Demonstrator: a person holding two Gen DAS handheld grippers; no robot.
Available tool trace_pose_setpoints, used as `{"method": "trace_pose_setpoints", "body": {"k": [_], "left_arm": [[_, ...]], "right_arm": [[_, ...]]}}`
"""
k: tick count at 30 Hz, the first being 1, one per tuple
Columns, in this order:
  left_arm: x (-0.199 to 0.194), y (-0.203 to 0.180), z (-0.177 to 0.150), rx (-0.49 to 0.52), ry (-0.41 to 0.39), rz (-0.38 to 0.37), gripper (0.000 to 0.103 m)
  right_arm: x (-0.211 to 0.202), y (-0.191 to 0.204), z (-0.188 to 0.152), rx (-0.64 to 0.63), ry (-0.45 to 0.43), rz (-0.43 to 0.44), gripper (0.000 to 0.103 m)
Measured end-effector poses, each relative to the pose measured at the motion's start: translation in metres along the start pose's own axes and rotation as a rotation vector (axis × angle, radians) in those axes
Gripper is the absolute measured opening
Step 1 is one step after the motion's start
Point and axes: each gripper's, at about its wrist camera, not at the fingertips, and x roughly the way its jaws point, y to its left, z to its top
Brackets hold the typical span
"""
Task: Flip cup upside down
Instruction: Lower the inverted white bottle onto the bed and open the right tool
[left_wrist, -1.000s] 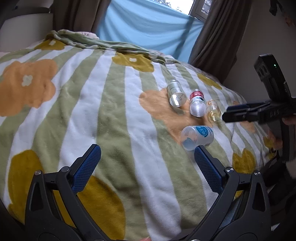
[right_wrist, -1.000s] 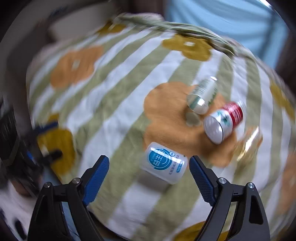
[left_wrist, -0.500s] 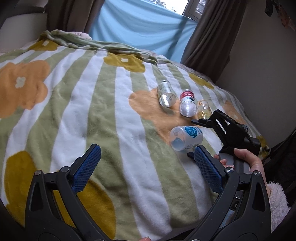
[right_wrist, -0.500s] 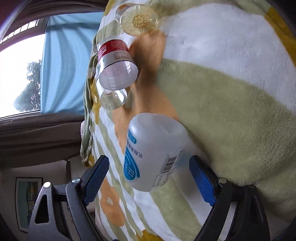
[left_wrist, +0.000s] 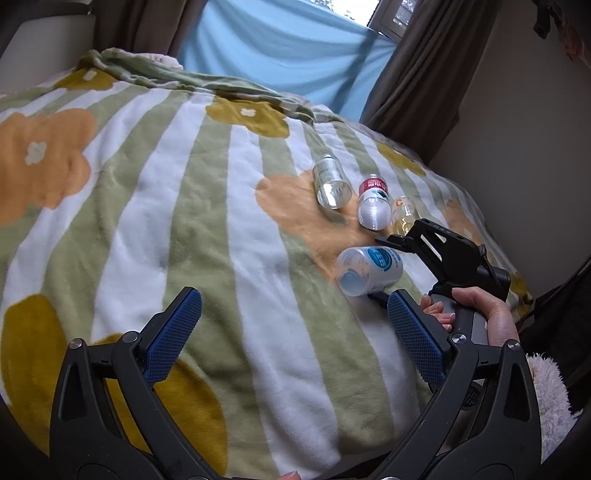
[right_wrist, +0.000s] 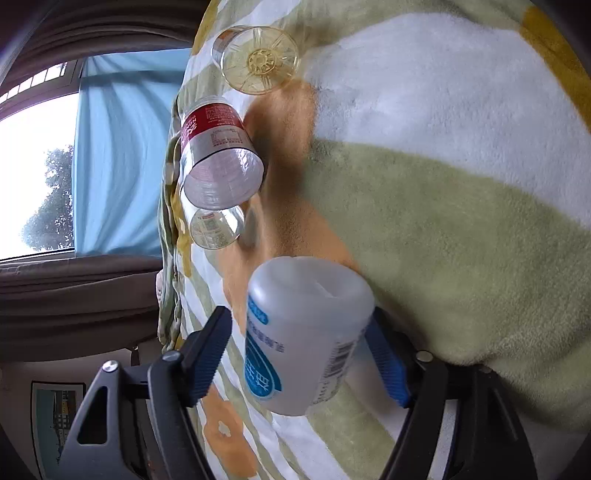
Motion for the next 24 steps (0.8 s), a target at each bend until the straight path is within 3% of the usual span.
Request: {"method": "trace_pose_setpoints", "body": {"k": [6, 9, 12, 18, 20, 24], "left_arm": [[0.001, -0.001, 0.001, -0.003, 0.004, -0.001, 0.101], [0.001, -0.002, 0.001, 0.002, 0.001, 0.004, 0.101], [0.001, -0.005, 0.002, 0.010, 0.001, 0.014, 0.101], [-0.001, -0.011, 0.002, 0.018, -0.036, 0.079, 0.101], [-0.001, -0.011, 0.003, 0.016, -0.041, 0.097, 0.101], [0.001, -0.012, 0.006, 0.013, -0.047, 0.122, 0.101]], "right_arm": [[-0.003, -0.002, 0.000, -0.027, 0.023, 0.034, 0.058], [-0.012, 0.013, -0.001, -0.147, 0.019, 0.060, 0.058], [-0.027, 0.038, -0.004, -0.415, -0.018, 0.080, 0.058], [-0.037, 0.059, -0.046, -1.152, -0.157, 0.002, 0.058], [-0.028, 0.053, -0.057, -1.298, -0.159, -0.027, 0.058], [-0.010, 0.041, -0.064, -1.427, -0.144, -0.059, 0.058]]}}
